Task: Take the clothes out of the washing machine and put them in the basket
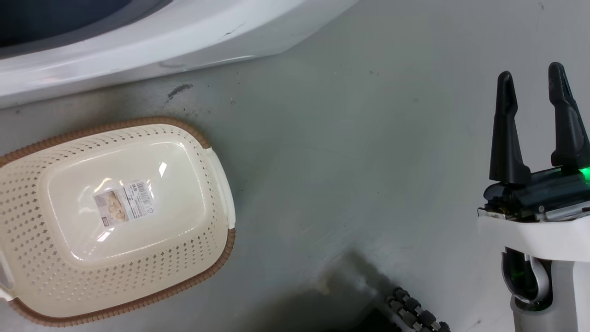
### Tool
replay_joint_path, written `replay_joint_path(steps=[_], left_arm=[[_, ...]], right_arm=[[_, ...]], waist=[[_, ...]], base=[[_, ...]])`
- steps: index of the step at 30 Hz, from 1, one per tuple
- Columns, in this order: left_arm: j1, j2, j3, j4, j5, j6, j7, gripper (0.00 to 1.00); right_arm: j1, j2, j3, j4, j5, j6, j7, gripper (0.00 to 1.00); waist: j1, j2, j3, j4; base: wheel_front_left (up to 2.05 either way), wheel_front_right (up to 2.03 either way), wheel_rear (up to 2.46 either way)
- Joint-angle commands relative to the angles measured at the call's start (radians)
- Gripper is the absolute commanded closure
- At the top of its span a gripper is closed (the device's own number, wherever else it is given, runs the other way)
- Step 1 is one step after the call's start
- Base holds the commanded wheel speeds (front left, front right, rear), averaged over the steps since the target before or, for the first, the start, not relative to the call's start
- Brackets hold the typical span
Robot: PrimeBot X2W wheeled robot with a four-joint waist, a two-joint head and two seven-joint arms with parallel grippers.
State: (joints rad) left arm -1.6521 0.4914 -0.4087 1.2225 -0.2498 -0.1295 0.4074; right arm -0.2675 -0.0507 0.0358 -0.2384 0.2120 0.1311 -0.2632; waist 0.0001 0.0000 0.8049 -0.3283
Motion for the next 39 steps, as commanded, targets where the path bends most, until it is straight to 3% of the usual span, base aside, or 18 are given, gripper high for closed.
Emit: replay_joint_path(steps=[1, 6, 24, 31, 39], left_arm=[[0.042, -0.003, -0.013, -0.008, -0.023, 0.0, -0.064, 1.0], [0.151, -0.04, -0.036, -0.023, -0.093, 0.0, -0.229, 1.0], [0.555, -0.111, -0.151, -0.108, -0.239, 0.0, -0.625, 1.0], [0.703, -0.145, -0.142, -0.202, -0.235, 0.031, -0.673, 1.0], [0.905, -0.124, -0.073, -0.502, -0.186, 0.102, -0.675, 1.0]], right_arm=[[-0.009, 0.001, -0.002, 0.008, -0.007, -0.001, -0.002, 0.0], [0.02, 0.001, -0.002, 0.025, -0.036, -0.001, -0.002, 0.0], [0.119, 0.001, 0.004, 0.064, -0.127, -0.001, -0.002, 0.0], [0.167, 0.001, 0.005, 0.073, -0.159, -0.001, -0.002, 0.0], [0.216, 0.001, 0.0, 0.086, -0.173, -0.001, -0.002, 0.0]], waist=[[-0.0001, 0.0, -0.041, 0.01], [-0.0001, 0.0, -0.137, 0.046], [-0.0001, 0.0, -0.4, 0.164], [-0.0001, 0.0, -0.497, 0.214], [-0.0001, 0.0, -0.586, 0.251]], base=[[0.0, 0.0, 0.0], [0.0, 0.0, 0.0], [0.0, 0.0, 0.0], [0.0, 0.0, 0.0], [0.0, 0.0, 0.0]])
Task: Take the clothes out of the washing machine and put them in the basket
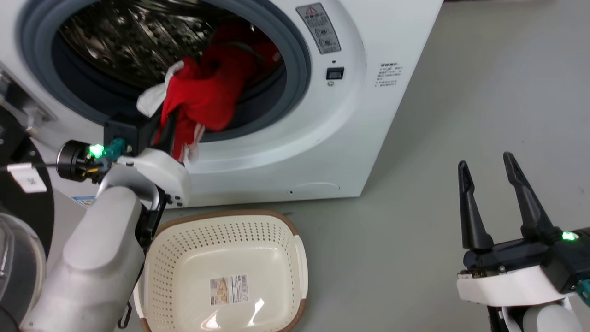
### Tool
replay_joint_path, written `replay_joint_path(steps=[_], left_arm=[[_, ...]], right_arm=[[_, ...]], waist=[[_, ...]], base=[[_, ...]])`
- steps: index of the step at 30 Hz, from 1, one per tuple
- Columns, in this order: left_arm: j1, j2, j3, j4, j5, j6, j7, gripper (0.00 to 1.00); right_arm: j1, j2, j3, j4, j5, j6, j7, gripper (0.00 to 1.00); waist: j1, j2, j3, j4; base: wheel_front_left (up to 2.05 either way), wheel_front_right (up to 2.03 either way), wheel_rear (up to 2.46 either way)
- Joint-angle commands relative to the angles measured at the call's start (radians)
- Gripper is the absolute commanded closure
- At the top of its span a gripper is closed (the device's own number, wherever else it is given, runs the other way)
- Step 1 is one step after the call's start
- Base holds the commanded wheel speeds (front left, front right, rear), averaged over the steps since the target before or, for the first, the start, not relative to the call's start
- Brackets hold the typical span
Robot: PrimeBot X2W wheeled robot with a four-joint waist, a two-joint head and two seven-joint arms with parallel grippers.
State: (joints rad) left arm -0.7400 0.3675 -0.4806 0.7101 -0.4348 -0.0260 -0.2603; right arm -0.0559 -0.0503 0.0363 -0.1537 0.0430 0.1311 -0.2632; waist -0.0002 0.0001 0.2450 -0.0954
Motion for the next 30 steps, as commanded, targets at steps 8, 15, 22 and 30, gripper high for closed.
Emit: replay_joint_path(steps=[8, 15, 22, 30], left_arm=[[0.201, 0.039, 0.061, -0.287, 0.046, 0.057, -0.006, 1.0], [0.301, 0.081, 0.069, -0.493, 0.063, 0.097, 0.003, 1.0], [0.355, 0.128, 0.074, -0.688, 0.08, 0.136, 0.056, 1.0], [0.42, 0.157, 0.076, -0.823, 0.069, 0.164, 0.099, 1.0]], right_arm=[[0.066, 0.0, 0.006, 0.015, -0.009, -0.001, -0.002, 0.0], [0.106, 0.0, 0.008, 0.022, -0.011, -0.001, -0.002, 0.0], [0.124, 0.0, 0.008, 0.026, -0.01, -0.001, -0.002, 0.0], [0.13, 0.0, 0.01, 0.026, 0.0, -0.001, -0.002, 0.0]], waist=[[0.0002, -0.0001, -0.123, 0.037], [0.0002, -0.0001, -0.181, 0.047], [0.0002, -0.0001, -0.207, 0.053], [0.0002, -0.0001, -0.208, 0.052]], base=[[0.0, 0.0, 0.0], [0.0, 0.0, 0.0], [0.0, 0.0, 0.0], [0.0, 0.0, 0.0]])
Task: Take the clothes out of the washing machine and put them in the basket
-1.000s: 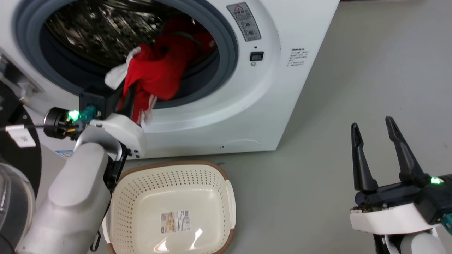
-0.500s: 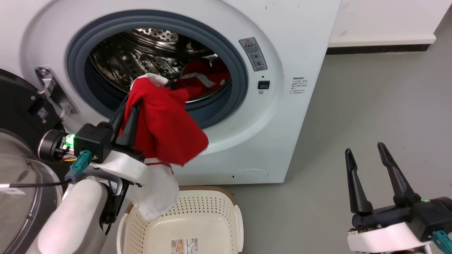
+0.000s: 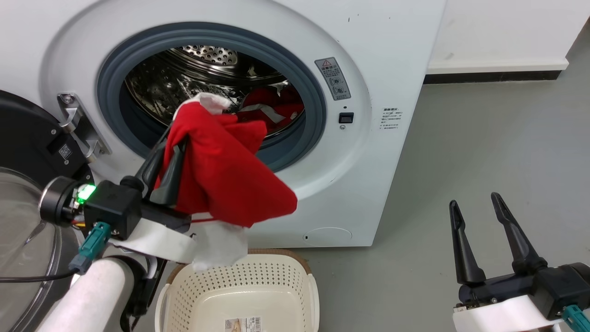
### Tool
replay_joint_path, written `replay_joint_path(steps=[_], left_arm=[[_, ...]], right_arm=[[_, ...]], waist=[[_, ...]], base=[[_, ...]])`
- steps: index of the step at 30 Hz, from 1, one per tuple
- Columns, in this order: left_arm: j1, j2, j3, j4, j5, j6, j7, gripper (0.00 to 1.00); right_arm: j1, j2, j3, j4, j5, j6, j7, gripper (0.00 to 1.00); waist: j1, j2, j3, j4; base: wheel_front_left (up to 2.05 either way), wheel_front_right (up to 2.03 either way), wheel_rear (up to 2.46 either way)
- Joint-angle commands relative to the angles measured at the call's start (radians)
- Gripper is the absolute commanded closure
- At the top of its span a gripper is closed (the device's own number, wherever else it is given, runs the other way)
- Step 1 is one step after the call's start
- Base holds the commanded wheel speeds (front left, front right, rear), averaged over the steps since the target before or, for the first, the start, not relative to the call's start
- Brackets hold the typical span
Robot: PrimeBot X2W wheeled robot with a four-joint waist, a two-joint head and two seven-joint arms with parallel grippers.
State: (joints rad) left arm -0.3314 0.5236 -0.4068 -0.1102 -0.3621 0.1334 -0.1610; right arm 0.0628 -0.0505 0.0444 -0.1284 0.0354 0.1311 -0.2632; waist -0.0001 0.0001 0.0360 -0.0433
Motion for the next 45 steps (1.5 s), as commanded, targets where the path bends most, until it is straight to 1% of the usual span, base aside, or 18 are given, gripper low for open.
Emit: replay_joint_path(steps=[1, 6, 11, 15, 19, 25, 28, 38, 43, 44, 45], left_arm=[[0.022, 0.0, 0.002, -0.007, -0.011, 0.005, 0.002, 1.0], [0.064, 0.002, -0.013, 0.005, -0.027, -0.003, 0.003, 1.0], [0.095, -0.009, -0.043, 0.054, -0.036, -0.019, -0.003, 1.0], [0.105, -0.031, -0.078, 0.11, -0.042, -0.043, -0.015, 1.0], [0.085, -0.063, -0.112, 0.201, -0.047, -0.073, -0.033, 1.0], [0.04, -0.113, -0.135, 0.368, -0.058, -0.112, -0.065, 1.0], [0.009, -0.128, -0.144, 0.459, -0.056, -0.134, -0.076, 1.0], [-0.135, -0.182, -0.167, 0.828, -0.04, -0.203, -0.098, 1.0], [-0.234, -0.217, -0.194, 1.002, -0.021, -0.225, -0.1, 1.0], [-0.234, -0.217, -0.194, 1.002, -0.021, -0.225, -0.1, 1.0], [-0.254, -0.227, -0.201, 1.037, -0.018, -0.229, -0.1, 1.0]], right_arm=[[0.01, 0.0, 0.001, 0.001, 0.008, -0.001, -0.002, 0.0], [-0.005, 0.0, 0.001, -0.003, 0.006, -0.001, -0.002, 0.0], [-0.024, 0.0, -0.004, -0.008, -0.001, -0.001, -0.002, 0.0], [-0.04, 0.0, -0.007, -0.016, -0.007, -0.001, -0.002, 0.0], [-0.069, 0.0, -0.006, -0.024, -0.012, -0.001, -0.002, 0.0], [-0.117, 0.0, -0.009, -0.04, -0.016, -0.001, -0.002, 0.0], [-0.145, 0.001, -0.007, -0.047, -0.015, -0.001, -0.002, 0.0], [-0.226, 0.0, -0.022, -0.073, 0.002, -0.001, -0.002, 0.0], [-0.266, 0.001, -0.03, -0.086, 0.006, -0.001, -0.002, 0.0], [-0.266, 0.001, -0.03, -0.086, 0.006, -0.001, -0.002, 0.0], [-0.274, 0.0, -0.032, -0.088, 0.007, -0.001, -0.002, 0.0]], waist=[[0.0001, -0.0001, 0.002, 0.0], [0.0001, -0.0001, 0.019, -0.002], [0.0001, -0.0001, 0.049, -0.001], [0.0001, -0.0001, 0.091, 0.0], [0.0001, -0.0001, 0.151, -0.004], [0.0001, -0.0001, 0.256, -0.024], [0.0001, -0.0001, 0.312, -0.039], [0.0001, -0.0001, 0.483, -0.072], [0.0001, -0.0001, 0.567, -0.076], [0.0001, -0.0001, 0.567, -0.076], [0.0001, -0.0001, 0.583, -0.076]], base=[[0.0, 0.0, 0.0], [0.0, 0.0, 0.0], [0.0, 0.0, 0.0], [0.0, 0.0, 0.0], [0.0, 0.0, 0.0], [0.0, 0.0, 0.0], [0.0, 0.0, 0.0], [0.0, 0.0, 0.0], [0.0, 0.0, 0.0], [0.0, 0.0, 0.0], [0.0, 0.0, 0.0]])
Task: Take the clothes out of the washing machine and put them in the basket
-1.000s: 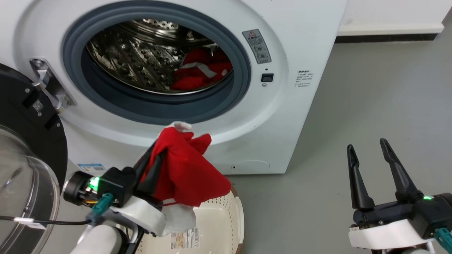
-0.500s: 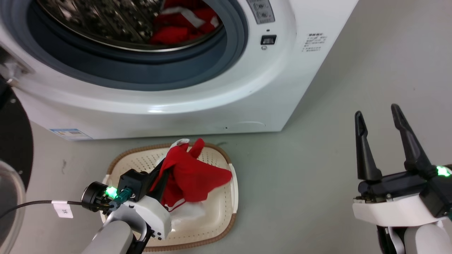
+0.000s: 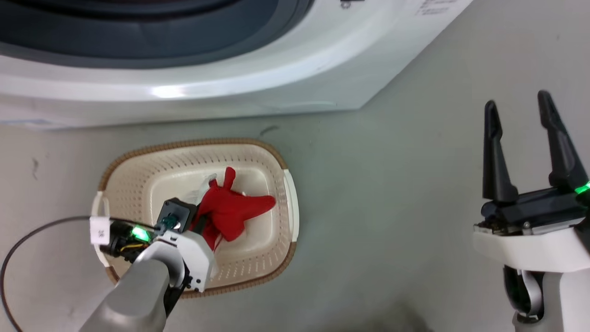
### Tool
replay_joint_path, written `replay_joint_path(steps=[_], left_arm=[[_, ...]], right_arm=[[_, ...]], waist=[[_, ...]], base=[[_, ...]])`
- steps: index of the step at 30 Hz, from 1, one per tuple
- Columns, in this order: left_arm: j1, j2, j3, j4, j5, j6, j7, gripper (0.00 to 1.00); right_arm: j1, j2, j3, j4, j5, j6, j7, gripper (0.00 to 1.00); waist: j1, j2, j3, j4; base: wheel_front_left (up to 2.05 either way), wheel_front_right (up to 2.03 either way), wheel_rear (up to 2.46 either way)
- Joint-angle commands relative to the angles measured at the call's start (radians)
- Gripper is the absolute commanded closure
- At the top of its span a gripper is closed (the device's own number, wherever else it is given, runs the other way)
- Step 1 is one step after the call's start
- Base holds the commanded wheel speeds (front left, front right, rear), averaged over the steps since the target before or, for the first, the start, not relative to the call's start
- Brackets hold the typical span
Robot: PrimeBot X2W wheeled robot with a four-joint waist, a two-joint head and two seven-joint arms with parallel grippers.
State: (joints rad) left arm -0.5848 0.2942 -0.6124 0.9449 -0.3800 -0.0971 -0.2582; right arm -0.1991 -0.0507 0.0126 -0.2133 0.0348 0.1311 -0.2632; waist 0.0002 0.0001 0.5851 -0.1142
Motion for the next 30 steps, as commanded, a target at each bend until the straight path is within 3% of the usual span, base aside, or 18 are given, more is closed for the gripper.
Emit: replay_joint_path(steps=[1, 9, 16, 17, 18, 19, 30], left_arm=[[-0.019, -0.006, -0.006, 0.013, 0.006, -0.003, 0.0, 1.0], [-0.153, -0.045, -0.051, 0.251, 0.021, -0.022, 0.047, 1.0], [-0.201, -0.059, -0.081, 0.316, 0.031, -0.026, 0.063, 1.0], [-0.204, -0.063, -0.082, 0.32, 0.027, -0.027, 0.071, 0.96], [-0.207, -0.065, -0.083, 0.324, 0.025, -0.026, 0.076, 0.59], [-0.21, -0.065, -0.086, 0.327, 0.027, -0.026, 0.078, 0.0], [-0.145, -0.091, -0.064, 0.318, -0.023, -0.027, 0.003, 0.0]], right_arm=[[-0.017, 0.001, -0.002, -0.005, 0.008, -0.001, -0.002, 0.0], [-0.062, 0.001, -0.003, -0.019, 0.014, -0.001, -0.002, 0.0], [-0.085, 0.001, -0.014, -0.029, 0.02, -0.001, -0.002, 0.0], [-0.087, 0.001, -0.015, -0.028, 0.019, -0.001, -0.002, 0.0], [-0.089, 0.001, -0.015, -0.027, 0.018, -0.001, -0.002, 0.0], [-0.091, 0.001, -0.015, -0.025, 0.017, -0.001, -0.002, 0.0], [-0.053, 0.001, -0.005, 0.018, 0.008, -0.001, -0.002, 0.0]], waist=[[-0.0002, -0.0001, 0.049, -0.006], [-0.0002, -0.0001, 0.154, -0.015], [-0.0002, -0.0001, 0.211, -0.023], [-0.0002, -0.0001, 0.214, -0.022], [-0.0002, -0.0001, 0.216, -0.022], [-0.0002, -0.0001, 0.217, -0.021], [-0.0002, -0.0001, 0.072, 0.005]], base=[[0.0, 0.0, 0.0], [0.0, 0.0, 0.0], [0.0, 0.0, 0.0], [0.0, 0.0, 0.0], [0.0, 0.0, 0.0], [0.0, 0.0, 0.0], [0.0, 0.0, 0.0]])
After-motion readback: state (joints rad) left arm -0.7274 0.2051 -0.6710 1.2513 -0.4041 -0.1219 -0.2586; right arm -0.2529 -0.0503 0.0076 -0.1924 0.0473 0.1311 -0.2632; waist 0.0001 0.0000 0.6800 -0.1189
